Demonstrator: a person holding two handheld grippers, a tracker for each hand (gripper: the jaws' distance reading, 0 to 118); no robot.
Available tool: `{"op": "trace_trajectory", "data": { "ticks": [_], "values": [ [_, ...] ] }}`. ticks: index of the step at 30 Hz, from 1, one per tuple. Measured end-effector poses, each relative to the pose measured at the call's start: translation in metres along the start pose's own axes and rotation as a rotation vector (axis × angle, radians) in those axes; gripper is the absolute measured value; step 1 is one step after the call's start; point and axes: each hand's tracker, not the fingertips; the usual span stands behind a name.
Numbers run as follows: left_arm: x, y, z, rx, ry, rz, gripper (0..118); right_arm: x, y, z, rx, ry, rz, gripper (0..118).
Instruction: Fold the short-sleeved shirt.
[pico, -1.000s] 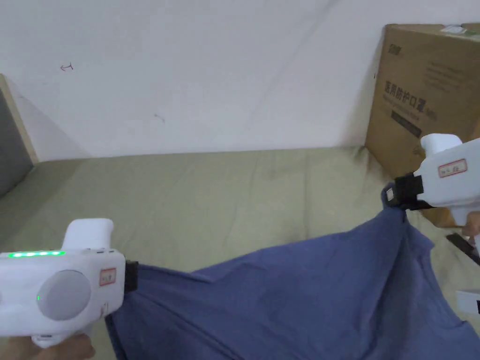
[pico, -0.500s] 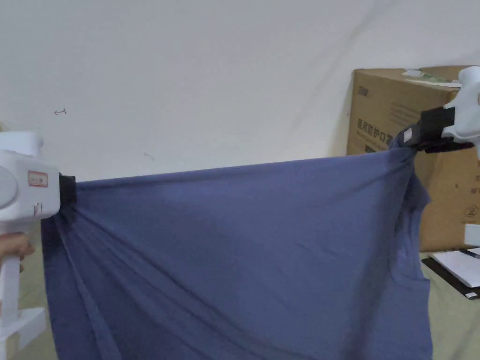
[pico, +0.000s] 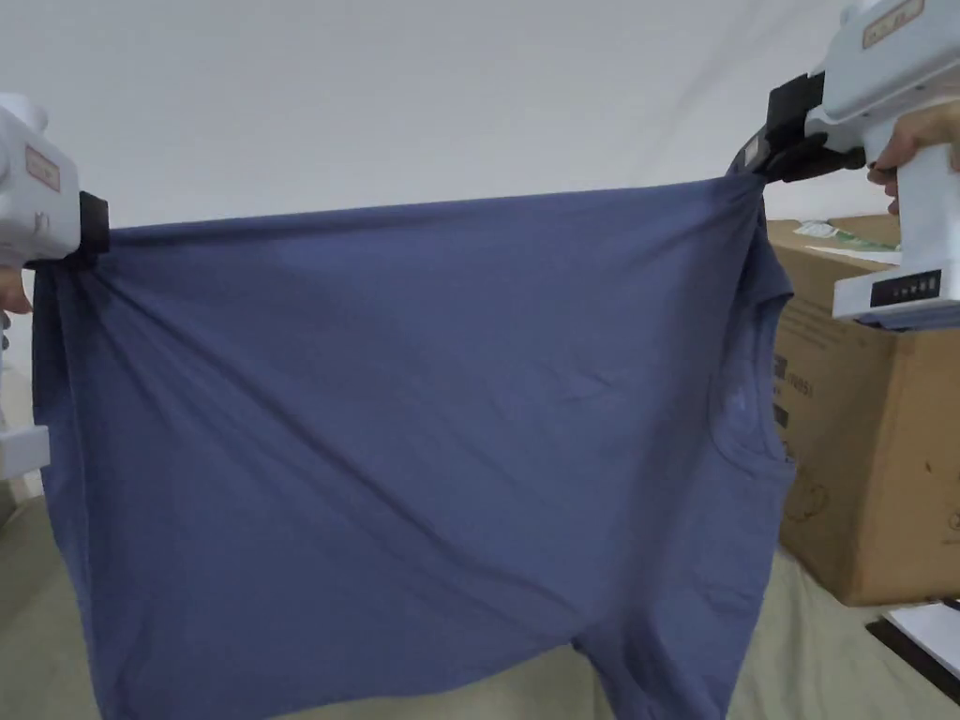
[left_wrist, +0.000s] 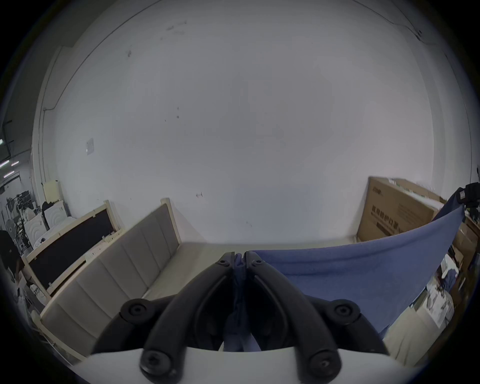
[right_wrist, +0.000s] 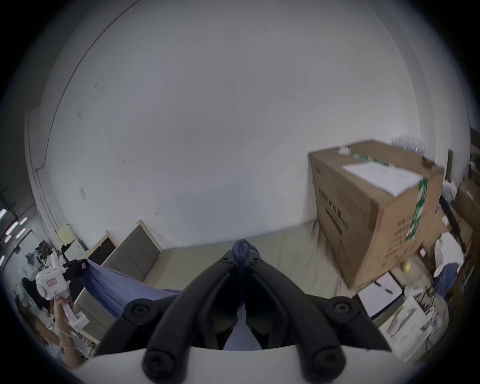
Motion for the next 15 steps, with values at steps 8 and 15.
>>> {"op": "trace_trajectory", "data": {
  "ticks": [8,15],
  "values": [
    [-0.001,0.059,-0.022,0.104,0.048,-0.001,5,-0.036,0.048,0.01,0.076,-0.014,0.016,3],
    [0.001,0.075,-0.048,0.147,0.075,-0.01,5,-0.047,0.043,-0.004,0.091,-0.022,0.099,3]
  ]
}}
